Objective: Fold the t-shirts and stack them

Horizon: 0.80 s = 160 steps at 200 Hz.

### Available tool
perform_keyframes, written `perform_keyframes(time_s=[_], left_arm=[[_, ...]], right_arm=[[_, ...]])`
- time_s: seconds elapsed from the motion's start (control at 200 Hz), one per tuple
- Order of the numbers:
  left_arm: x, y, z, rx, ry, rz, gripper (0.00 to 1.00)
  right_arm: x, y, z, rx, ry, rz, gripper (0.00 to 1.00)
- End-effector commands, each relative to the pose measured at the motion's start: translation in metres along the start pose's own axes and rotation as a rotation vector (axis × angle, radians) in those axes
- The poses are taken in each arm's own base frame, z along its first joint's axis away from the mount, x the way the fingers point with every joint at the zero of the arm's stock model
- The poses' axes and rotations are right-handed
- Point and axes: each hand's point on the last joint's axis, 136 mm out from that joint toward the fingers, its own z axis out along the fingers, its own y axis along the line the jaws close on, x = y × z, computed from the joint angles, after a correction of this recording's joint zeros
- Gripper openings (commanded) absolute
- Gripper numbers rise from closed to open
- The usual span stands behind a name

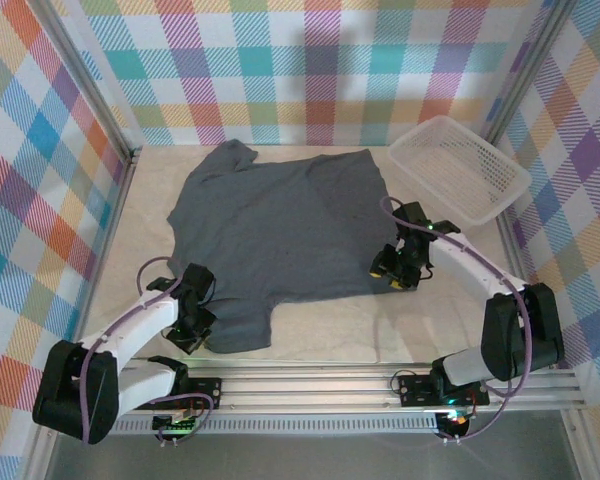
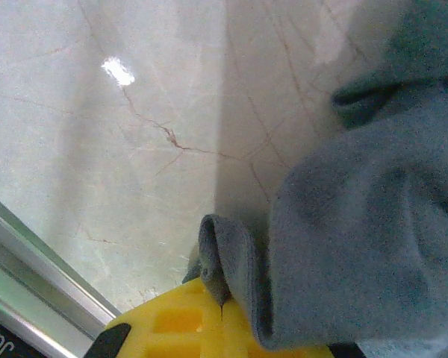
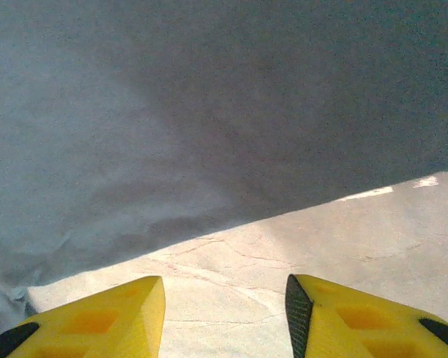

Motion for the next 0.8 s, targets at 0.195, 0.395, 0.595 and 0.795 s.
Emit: perform_keyframes(time_s=[0.195, 0.395, 0.595, 0.795], left_arm=[[0.009, 0.033, -0.038, 0.058, -0.022, -0.149, 0.00], [0.017, 0.039, -0.040, 0.128, 0.002, -0.228, 0.00], [0.020, 0.037, -0.044, 0.129, 0.021, -0.197, 0.00], [0.023, 0.040, -0.041, 0.129, 0.035, -0.179, 0.00]], right_arm=[[-0.014, -0.077, 0.007, 0.126, -0.086, 0.335, 0.48], [-0.024, -0.083, 0.026, 0.088, -0.055, 0.377, 0.46], [-0.037, -0.079, 0.044, 0.046, -0.052, 0.361, 0.39], [-0.046, -0.069, 0.054, 0.018, -0.017, 0.311, 0.18]])
